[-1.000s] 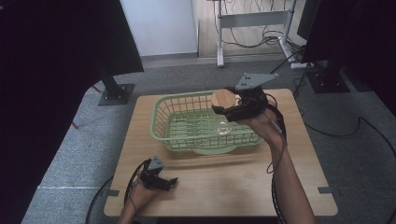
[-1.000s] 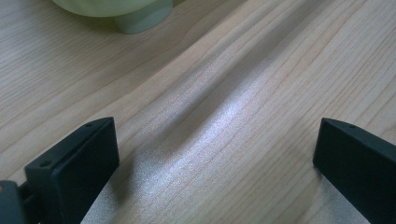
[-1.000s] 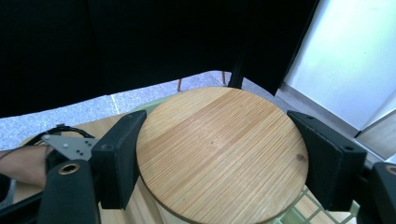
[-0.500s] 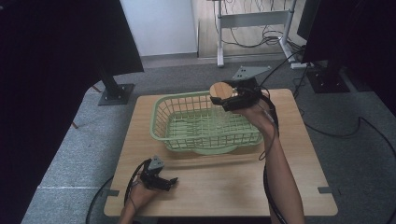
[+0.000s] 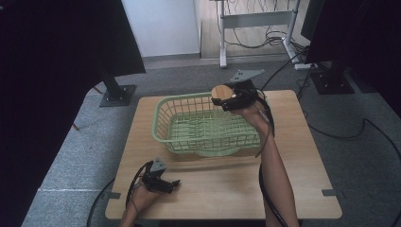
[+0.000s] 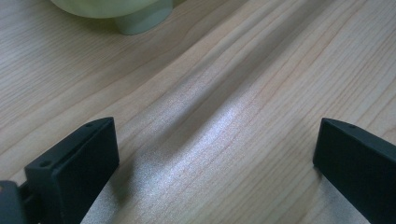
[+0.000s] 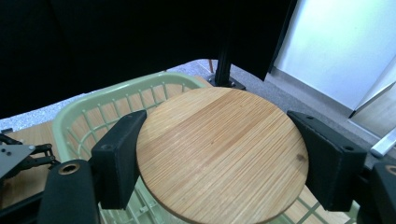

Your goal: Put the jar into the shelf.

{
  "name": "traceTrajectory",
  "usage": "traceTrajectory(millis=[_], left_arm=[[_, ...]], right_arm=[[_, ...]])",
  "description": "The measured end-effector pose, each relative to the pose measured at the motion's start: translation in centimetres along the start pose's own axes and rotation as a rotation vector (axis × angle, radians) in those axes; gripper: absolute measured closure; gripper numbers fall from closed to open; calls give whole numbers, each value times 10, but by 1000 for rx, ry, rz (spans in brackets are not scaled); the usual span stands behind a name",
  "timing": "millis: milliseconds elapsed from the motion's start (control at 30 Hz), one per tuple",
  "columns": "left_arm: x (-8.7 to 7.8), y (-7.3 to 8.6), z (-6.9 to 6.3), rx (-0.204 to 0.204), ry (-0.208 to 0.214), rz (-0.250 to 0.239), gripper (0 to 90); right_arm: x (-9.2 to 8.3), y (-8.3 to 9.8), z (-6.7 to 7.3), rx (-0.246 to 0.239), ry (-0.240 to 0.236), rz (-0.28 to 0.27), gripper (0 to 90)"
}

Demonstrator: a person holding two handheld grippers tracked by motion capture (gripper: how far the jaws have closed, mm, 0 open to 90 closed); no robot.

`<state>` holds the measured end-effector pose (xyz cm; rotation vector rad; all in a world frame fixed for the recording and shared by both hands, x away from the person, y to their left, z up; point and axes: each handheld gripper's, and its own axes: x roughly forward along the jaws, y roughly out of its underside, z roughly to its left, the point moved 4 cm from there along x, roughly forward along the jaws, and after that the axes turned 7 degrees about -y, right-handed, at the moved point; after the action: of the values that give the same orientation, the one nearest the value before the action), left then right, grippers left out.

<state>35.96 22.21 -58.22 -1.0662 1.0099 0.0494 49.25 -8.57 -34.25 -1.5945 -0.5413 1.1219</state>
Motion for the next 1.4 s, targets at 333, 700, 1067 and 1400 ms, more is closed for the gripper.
traceTrajectory(millis=[333, 700, 1067, 1400], left_arm=[[0, 0, 0, 0, 0, -1, 0], [0, 0, 0, 0, -1, -1, 0], [0, 0, 0, 0, 0, 0, 0], [0, 0, 0, 0, 0, 0, 0]], right_arm=[[21, 26, -12, 38, 10, 29, 229], [39, 49, -16, 40, 11, 82, 229], [52, 65, -20, 49, -2, 128, 229], [49, 73, -26, 99, -13, 133, 225]])
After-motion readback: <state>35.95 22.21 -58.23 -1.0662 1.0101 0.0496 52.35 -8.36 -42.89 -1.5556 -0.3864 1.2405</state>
